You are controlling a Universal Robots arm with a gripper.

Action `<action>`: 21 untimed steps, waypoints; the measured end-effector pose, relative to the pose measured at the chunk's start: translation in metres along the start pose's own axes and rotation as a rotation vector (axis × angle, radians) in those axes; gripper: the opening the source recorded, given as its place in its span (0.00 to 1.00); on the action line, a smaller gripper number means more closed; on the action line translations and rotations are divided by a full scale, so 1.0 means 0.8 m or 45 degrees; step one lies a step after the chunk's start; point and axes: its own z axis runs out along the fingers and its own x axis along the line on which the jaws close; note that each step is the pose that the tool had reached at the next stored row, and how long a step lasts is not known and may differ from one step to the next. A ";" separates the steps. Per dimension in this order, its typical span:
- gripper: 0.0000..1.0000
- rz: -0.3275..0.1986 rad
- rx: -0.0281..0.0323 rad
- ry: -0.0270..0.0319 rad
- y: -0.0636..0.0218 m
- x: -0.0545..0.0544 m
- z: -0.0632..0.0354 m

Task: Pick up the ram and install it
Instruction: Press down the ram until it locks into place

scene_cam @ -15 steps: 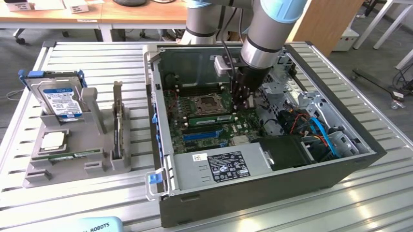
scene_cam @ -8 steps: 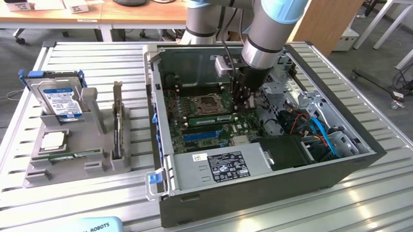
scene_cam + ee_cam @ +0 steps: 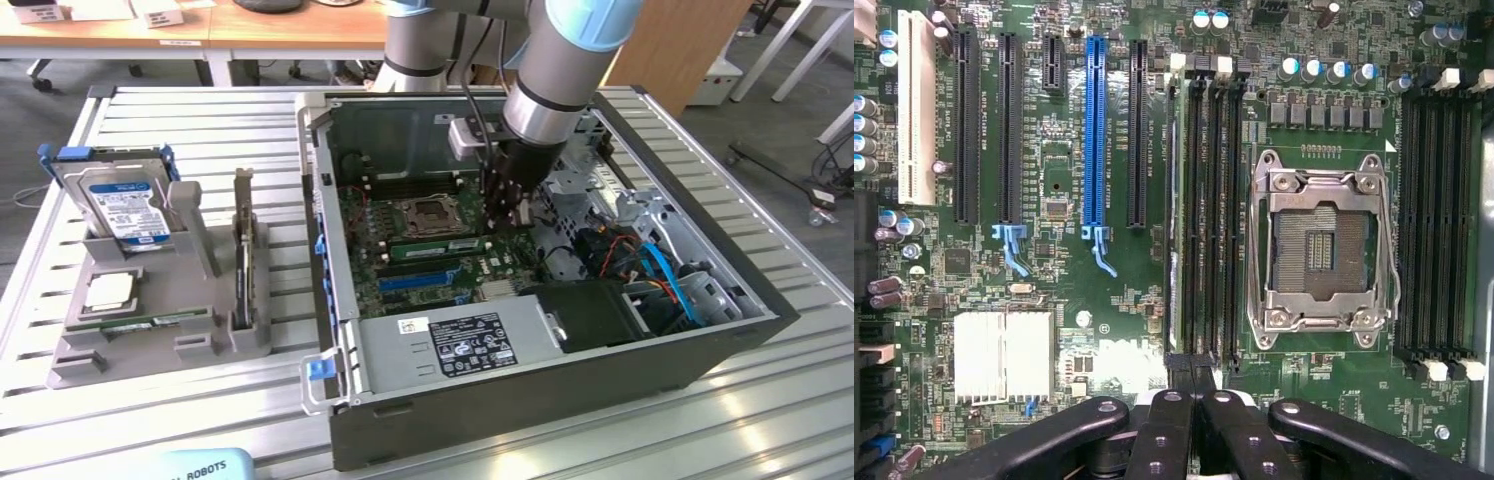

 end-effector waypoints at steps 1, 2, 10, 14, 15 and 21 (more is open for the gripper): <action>0.10 0.000 0.0000 0.0001 0.000 0.000 0.000; 0.10 0.000 0.0000 0.0001 0.000 0.000 0.000; 0.10 0.000 -0.0001 0.0004 0.000 0.000 0.005; 0.10 0.000 0.0000 0.0002 0.000 0.001 0.008; 0.10 0.000 -0.0001 0.0003 0.000 0.001 0.008; 0.10 0.000 0.0000 0.0001 0.000 0.001 0.010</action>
